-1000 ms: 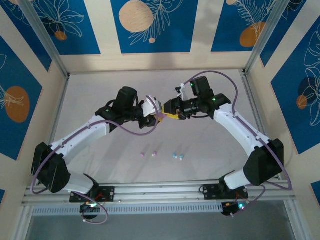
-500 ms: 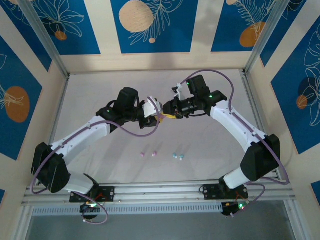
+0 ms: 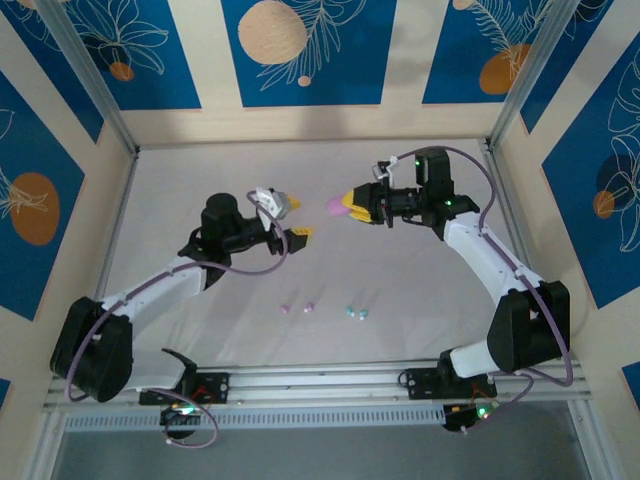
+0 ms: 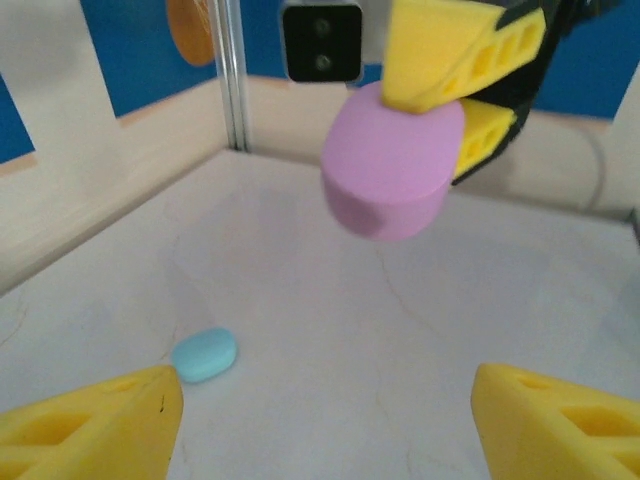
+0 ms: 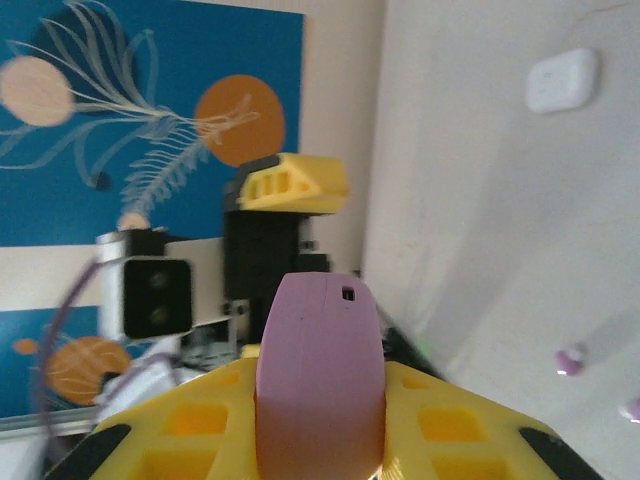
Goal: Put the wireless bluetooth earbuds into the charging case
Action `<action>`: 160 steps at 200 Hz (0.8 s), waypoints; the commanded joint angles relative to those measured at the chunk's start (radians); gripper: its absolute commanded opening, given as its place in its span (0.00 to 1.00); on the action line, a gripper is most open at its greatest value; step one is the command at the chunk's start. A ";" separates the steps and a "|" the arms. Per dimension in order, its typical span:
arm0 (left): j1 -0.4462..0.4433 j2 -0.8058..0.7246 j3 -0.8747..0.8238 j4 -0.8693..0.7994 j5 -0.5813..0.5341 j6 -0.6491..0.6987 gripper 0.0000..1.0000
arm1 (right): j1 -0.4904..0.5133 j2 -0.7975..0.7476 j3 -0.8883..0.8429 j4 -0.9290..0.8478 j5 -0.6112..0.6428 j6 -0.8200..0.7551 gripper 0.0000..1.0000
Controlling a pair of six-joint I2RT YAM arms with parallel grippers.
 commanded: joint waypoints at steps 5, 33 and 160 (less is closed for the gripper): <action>0.003 0.051 0.007 0.405 0.091 -0.257 0.76 | -0.002 -0.026 -0.030 0.282 -0.159 0.229 0.18; 0.000 0.125 0.044 0.546 0.134 -0.361 0.76 | 0.002 -0.018 -0.048 0.417 -0.168 0.348 0.18; -0.053 0.159 0.121 0.484 0.125 -0.275 0.66 | 0.076 0.052 -0.038 0.570 -0.141 0.490 0.18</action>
